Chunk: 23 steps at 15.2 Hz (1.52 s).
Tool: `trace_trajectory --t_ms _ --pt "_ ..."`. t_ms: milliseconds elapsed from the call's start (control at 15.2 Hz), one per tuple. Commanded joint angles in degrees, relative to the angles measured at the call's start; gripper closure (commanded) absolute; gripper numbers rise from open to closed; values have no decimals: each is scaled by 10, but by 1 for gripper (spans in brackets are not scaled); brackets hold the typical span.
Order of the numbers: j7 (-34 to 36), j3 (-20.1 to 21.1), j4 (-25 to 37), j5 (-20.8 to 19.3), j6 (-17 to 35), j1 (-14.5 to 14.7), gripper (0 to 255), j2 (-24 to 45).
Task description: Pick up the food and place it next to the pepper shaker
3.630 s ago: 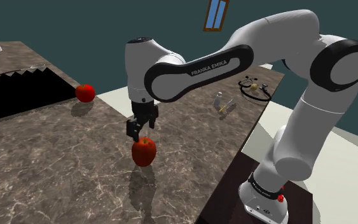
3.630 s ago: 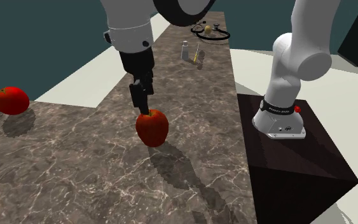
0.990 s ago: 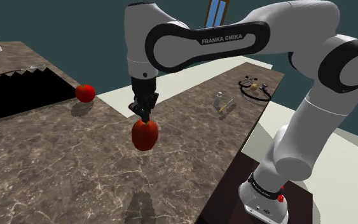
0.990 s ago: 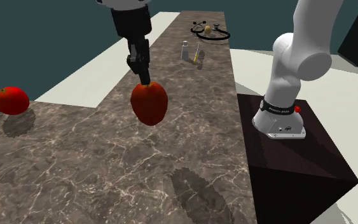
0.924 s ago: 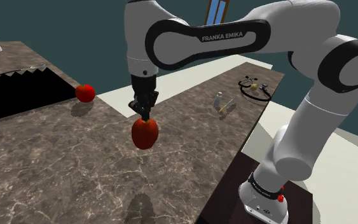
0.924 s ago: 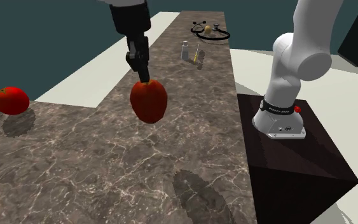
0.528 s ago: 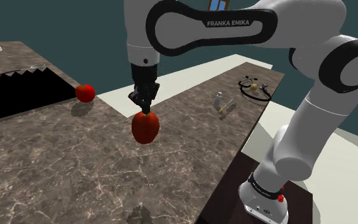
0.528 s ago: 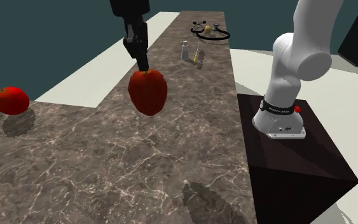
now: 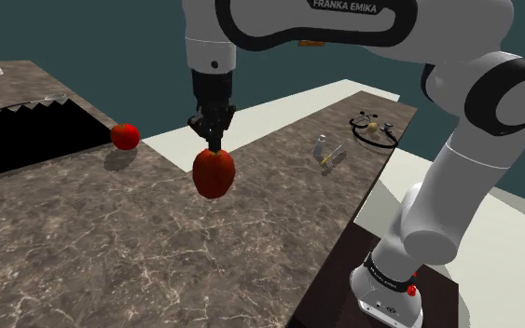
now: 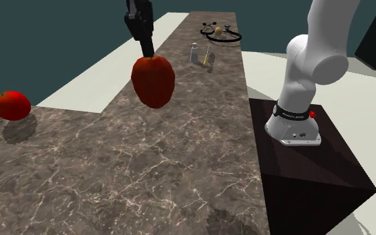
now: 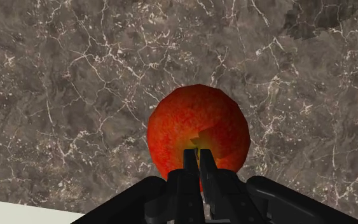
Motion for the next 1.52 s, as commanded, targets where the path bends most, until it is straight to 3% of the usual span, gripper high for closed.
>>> trace_trajectory --t_ms 0,264,858,1452 --pt "0 0 18 -1 -16 0 255 3" --pt "2 1 51 -4 -43 2 255 10" --pt "-138 -72 -61 20 -24 -63 255 -92" --pt "-269 -151 -113 9 -16 -115 255 -138"
